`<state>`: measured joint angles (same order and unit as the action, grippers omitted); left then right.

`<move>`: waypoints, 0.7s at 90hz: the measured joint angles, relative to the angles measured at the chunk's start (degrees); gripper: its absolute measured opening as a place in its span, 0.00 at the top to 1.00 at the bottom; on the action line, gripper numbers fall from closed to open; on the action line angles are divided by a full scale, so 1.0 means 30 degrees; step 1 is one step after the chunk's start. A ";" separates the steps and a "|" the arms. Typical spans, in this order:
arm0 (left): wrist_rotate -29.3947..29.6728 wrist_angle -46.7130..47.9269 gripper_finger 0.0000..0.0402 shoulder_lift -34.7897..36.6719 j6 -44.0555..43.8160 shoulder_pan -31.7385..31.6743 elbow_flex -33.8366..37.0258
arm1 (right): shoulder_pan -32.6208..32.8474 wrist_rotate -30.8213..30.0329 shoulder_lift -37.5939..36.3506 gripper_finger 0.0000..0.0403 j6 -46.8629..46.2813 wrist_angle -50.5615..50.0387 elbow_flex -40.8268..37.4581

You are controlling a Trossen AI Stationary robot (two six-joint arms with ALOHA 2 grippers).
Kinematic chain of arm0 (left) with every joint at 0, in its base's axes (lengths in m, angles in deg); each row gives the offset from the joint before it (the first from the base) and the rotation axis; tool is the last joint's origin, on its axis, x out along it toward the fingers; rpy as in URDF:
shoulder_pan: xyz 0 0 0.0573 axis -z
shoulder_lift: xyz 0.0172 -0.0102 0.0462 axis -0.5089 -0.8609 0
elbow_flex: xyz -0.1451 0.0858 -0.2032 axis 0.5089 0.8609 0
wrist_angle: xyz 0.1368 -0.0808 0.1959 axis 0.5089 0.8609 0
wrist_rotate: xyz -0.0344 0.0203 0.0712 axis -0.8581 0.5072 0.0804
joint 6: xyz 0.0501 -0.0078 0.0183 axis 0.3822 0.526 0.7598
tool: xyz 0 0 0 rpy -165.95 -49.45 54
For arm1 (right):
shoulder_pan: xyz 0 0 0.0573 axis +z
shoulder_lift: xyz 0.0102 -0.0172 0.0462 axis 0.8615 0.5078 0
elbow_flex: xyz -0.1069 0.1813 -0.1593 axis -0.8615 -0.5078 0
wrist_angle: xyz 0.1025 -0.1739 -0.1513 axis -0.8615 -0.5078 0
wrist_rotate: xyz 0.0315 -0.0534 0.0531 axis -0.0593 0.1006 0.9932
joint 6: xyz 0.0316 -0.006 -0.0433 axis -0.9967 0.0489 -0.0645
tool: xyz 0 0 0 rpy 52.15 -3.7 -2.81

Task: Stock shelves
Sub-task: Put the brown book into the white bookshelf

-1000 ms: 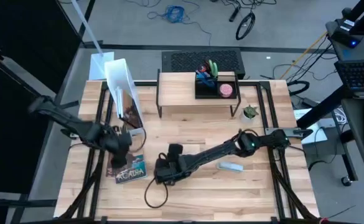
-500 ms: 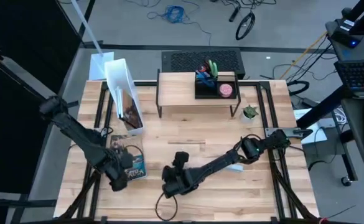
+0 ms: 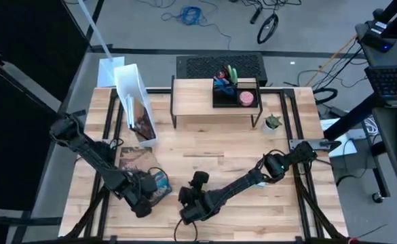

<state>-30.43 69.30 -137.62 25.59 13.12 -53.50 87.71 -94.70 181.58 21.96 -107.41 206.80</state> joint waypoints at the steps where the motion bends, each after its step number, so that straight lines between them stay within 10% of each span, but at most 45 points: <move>1: 0.0058 -0.0376 1.00 -0.0029 0.0213 -0.0011 0.0004 | 0.0031 0.0031 -0.0034 0.61 0.0002 -0.0010 0.0000; 23: 0.0478 -0.5625 1.00 -0.0946 0.1884 -0.0711 -0.0081 | 0.0415 0.0321 -0.1936 0.61 0.0286 -0.1906 0.0001; 63: 0.4269 0.2220 1.00 0.0585 -0.2530 0.2652 -0.2844 | -0.1335 -0.0100 -0.3350 0.61 0.3451 -0.4310 0.0044</move>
<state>-17.62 75.96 -135.86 18.00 21.07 -62.04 83.71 -95.00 171.53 32.31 -120.34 206.93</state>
